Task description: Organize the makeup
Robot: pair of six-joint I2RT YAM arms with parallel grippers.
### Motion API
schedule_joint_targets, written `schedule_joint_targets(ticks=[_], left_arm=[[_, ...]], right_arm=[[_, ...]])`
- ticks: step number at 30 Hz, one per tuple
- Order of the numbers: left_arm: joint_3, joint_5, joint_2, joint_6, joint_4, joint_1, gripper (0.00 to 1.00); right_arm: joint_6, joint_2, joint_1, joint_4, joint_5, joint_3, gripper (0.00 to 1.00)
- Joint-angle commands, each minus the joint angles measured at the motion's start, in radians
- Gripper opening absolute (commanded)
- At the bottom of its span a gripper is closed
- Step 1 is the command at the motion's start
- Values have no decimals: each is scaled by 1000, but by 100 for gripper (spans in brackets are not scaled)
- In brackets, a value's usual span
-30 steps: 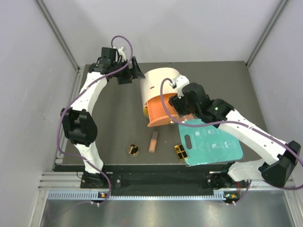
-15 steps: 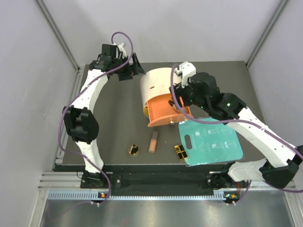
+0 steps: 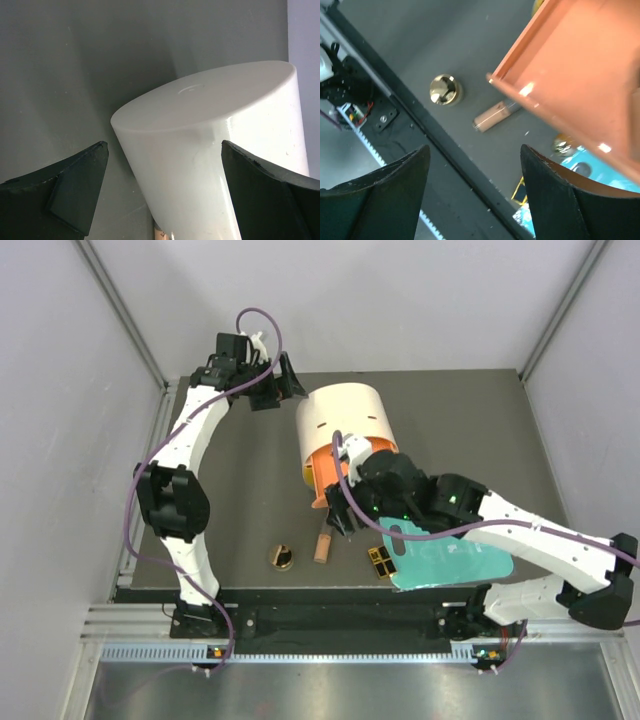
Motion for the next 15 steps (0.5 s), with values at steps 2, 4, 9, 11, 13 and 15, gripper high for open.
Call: schedule_joint_targets(ticks=[2,4,9,11,13,15], left_arm=[[5,-38,-28,27,10,-2,99],[7,-44,-28,40,3,-2,99],[2,-76,-20,61,-18,-2,99],[1,-79,-17,72,-24,-2,99],[-4,-82,-17,80,-32,-2,99],[-8,-81,-22,84,-39,-2,99]], right_arm=[[136,-25,47,117,-44,-130,73],[166,-28,48,159,-61,-192,73],[219,-28,48,298,-83,-332,73],[249,-24,50,376,-74,-372,73],[272,-13,54,427,-49,-423,73],[288,-1,76,508,-14,-470,73]])
